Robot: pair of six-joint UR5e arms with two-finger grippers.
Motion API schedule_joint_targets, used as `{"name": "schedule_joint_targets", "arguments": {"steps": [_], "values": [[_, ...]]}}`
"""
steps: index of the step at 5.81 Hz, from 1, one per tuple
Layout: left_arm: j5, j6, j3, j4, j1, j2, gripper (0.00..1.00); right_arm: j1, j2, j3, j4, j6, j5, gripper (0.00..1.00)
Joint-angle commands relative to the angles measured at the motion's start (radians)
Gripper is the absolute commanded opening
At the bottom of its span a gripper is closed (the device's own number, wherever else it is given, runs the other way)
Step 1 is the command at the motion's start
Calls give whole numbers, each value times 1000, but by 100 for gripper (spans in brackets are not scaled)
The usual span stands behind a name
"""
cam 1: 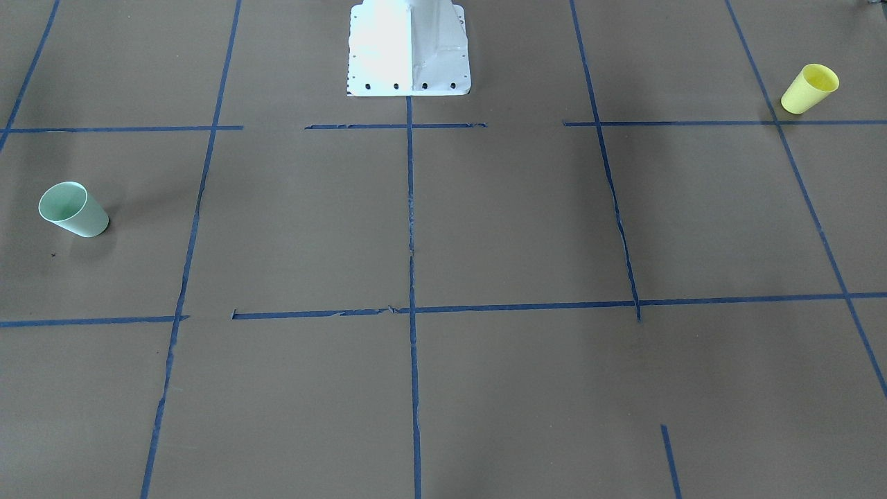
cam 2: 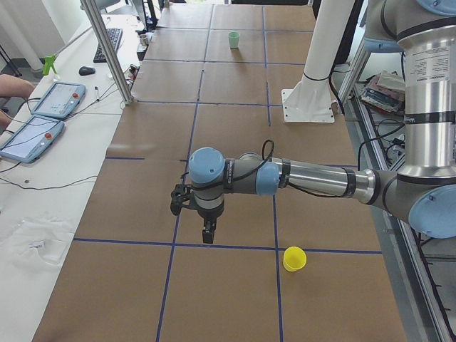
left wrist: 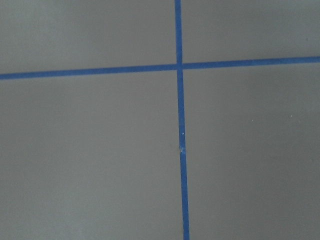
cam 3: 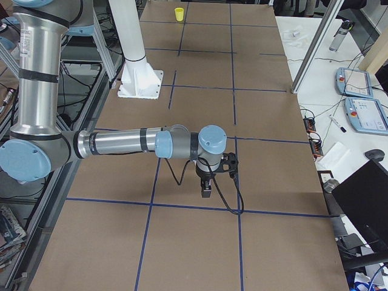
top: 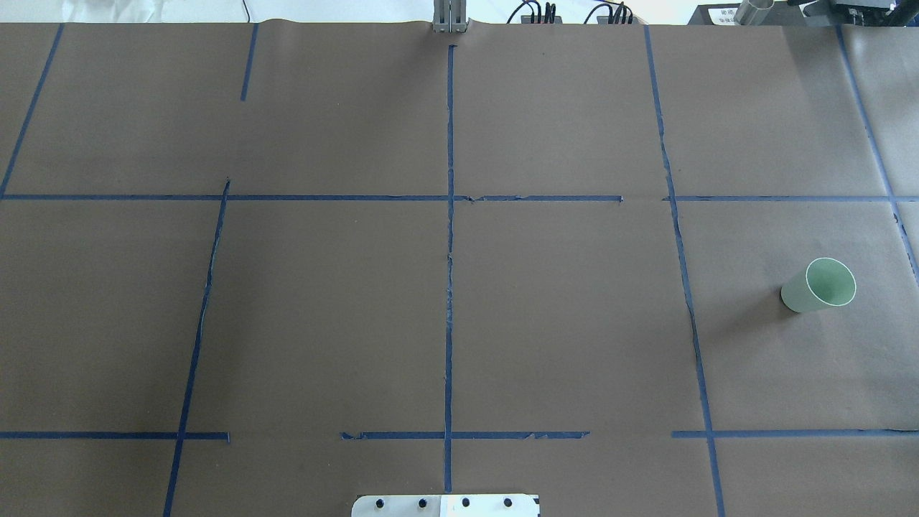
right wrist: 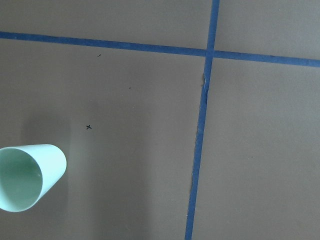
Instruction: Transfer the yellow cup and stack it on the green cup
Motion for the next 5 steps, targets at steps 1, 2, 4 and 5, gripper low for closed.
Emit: {"name": "schedule_joint_targets", "arguments": {"steps": [1, 2, 4, 5], "values": [[-5, -2, -14, -50, 1, -40, 100, -1, 0, 0, 0, 1, 0, 100], [-4, -52, -23, -123, 5, -38, 100, -1, 0, 2, 0, 1, 0, 100], [154, -465, -29, -379, 170, -28, 100, -1, 0, 5, 0, 1, 0, 100], [314, -663, -85, -427, 298, 13, 100, 1, 0, 5, 0, 1, 2, 100]]}}
